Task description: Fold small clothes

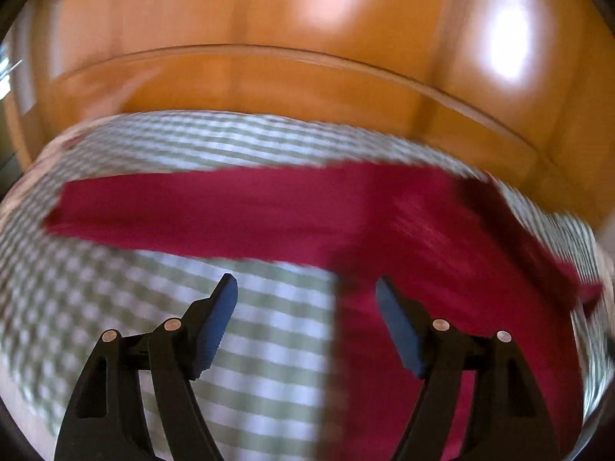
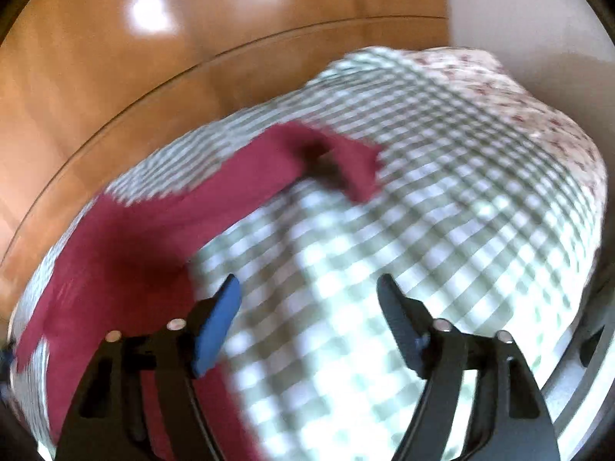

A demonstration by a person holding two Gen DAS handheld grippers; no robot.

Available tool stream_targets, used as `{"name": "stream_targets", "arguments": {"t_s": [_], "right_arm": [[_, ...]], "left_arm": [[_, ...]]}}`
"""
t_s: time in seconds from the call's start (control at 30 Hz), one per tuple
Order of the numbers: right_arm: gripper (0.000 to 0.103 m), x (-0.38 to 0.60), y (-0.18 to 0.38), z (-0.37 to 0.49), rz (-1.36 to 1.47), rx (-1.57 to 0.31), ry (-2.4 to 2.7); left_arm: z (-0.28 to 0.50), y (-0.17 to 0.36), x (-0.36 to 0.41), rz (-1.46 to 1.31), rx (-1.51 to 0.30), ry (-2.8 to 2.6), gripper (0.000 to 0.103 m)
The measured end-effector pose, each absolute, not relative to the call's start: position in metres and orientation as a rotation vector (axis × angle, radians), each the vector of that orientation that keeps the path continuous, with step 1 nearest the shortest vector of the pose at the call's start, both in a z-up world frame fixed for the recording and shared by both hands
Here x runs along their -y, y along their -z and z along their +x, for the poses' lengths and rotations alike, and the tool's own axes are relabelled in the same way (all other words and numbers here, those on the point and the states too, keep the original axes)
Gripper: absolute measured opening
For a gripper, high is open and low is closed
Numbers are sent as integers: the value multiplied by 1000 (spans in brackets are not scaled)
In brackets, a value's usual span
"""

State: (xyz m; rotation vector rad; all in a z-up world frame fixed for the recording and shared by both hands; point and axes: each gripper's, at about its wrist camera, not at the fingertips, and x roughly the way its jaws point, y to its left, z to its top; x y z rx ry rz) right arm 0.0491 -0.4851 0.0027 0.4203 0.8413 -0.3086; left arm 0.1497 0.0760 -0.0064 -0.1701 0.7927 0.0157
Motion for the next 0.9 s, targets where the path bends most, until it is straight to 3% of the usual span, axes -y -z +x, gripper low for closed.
{"name": "stream_targets", "arguments": {"t_s": [0.13, 0.23, 0.27, 0.3, 0.33, 0.57, 0.9], "right_arm": [[77, 505, 12, 82, 361, -849, 387], [59, 517, 23, 112, 306, -871, 437], [45, 521, 24, 120, 300, -884, 435], [16, 524, 24, 129, 270, -907, 437], [3, 527, 24, 132, 244, -916, 445], [3, 570, -34, 120, 2, -764, 659], [3, 625, 6, 100, 22, -903, 777]], "left_arm": [[151, 28, -14, -62, -851, 88, 73], [153, 40, 11, -16, -876, 133, 73], [153, 43, 18, 8, -872, 140, 73], [154, 43, 24, 28, -871, 148, 73], [155, 46, 27, 41, -872, 151, 73], [165, 76, 21, 6, -936, 127, 74], [160, 88, 22, -8, -926, 120, 77]]}}
